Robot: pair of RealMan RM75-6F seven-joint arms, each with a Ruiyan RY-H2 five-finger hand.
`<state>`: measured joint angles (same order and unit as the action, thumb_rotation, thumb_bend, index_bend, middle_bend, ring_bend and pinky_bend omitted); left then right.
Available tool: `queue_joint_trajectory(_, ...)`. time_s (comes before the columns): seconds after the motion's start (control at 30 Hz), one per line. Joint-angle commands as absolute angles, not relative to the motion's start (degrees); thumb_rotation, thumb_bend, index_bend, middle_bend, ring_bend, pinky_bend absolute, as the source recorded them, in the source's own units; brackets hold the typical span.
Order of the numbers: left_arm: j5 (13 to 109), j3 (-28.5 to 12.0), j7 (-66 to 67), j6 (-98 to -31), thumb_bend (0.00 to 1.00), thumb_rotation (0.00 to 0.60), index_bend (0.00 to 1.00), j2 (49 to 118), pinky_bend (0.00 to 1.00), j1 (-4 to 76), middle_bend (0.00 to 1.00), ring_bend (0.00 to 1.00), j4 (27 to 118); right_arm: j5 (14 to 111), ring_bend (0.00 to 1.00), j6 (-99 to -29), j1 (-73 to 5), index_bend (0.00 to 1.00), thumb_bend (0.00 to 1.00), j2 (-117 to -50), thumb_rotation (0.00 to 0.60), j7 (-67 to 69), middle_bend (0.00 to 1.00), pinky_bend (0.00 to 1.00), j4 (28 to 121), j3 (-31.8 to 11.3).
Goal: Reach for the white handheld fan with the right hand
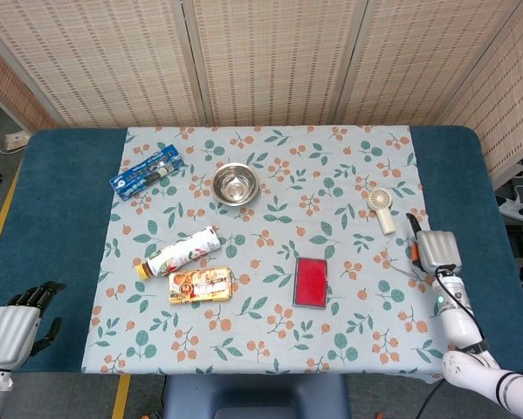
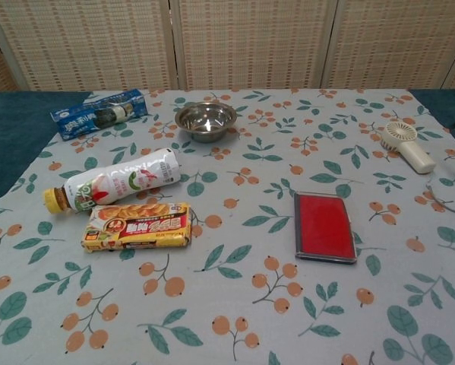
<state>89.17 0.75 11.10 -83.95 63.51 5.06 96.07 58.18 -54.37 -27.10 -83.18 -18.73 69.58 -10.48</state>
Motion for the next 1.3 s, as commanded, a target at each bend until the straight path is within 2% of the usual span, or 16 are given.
queue_joint_trajectory(0.03,89.10,0.75,11.21,-83.87,0.42,0.600,0.23,63.52,0.41,5.07,0.22,0.27,96.10,59.85,0.65,-53.44,-27.83,0.06,0.70,-85.16,0.600,-16.69,0.77,0.69,66.97,-9.88)
queue_joint_trajectory(0.33,88.86,0.51,11.06,-83.81,0.42,0.600,0.23,63.36,0.41,5.20,0.22,0.27,96.36,62.64,0.65,-52.77,-28.96,0.06,0.70,-89.11,0.600,-13.92,0.77,0.69,61.07,-9.22)
queue_joint_trajectory(1.3,88.88,0.72,11.08,-83.64,0.42,0.600,0.23,63.49,0.41,5.15,0.22,0.27,96.07,64.60,0.65,-49.84,-31.40,0.06,0.70,-93.62,0.600,-8.97,0.77,0.69,49.43,-10.67)
